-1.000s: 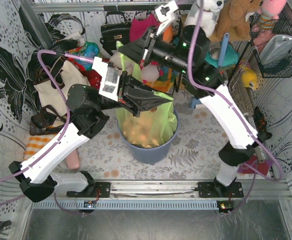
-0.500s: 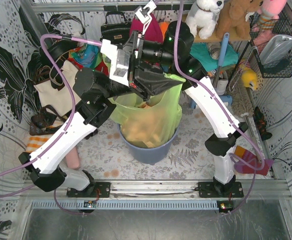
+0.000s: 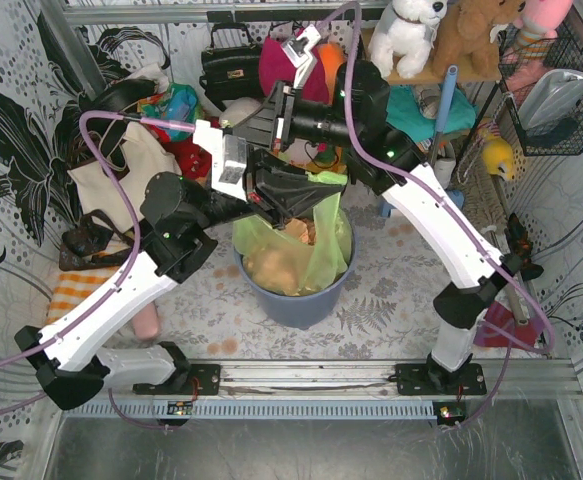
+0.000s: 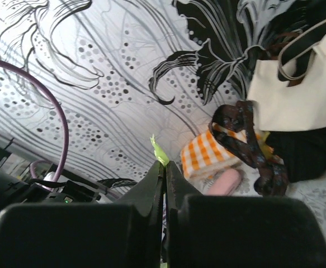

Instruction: Tie the trash bag

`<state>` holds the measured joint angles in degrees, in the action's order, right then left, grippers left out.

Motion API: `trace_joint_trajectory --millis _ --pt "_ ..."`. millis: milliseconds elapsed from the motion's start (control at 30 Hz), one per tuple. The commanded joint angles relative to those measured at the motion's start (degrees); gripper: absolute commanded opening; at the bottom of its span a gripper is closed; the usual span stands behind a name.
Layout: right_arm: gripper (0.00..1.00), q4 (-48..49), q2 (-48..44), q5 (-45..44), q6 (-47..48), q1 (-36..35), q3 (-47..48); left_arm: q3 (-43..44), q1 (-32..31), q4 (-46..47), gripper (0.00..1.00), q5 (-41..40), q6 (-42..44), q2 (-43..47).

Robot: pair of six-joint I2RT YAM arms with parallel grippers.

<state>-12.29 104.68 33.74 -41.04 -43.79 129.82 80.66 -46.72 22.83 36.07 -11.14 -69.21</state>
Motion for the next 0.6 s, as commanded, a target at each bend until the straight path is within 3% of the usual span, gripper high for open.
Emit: trace_joint_trajectory --millis 0,67,133,233,367,567 --pt "0.00 2.7 -7.0 -6.3 3.6 0.0 -4.3 -3.0 0.1 4.5 0.26 -3.5 -0.9 3.3" --pt "0.00 2.7 -7.4 -6.4 3.6 0.0 -4.1 -2.6 0.1 4.6 0.47 -4.0 -1.5 3.9" --pt "0.00 3.2 -7.9 -6.0 3.7 0.0 -4.0 -1.0 0.1 3.4 0.61 -4.5 -1.6 4.4" --pt "0.00 3.8 -8.6 -5.5 4.1 0.0 -3.9 2.3 0.1 -0.8 0.65 -6.6 0.0 5.7" --pt "0.00 3.9 -10.2 -5.9 5.3 0.0 -3.9 6.0 0.1 -8.8 0.66 -15.1 2.8 8.6" --pt "0.00 3.4 -11.7 -6.0 6.6 0.0 -3.6 0.8 0.1 -15.3 0.68 -28.2 7.1 17.7"
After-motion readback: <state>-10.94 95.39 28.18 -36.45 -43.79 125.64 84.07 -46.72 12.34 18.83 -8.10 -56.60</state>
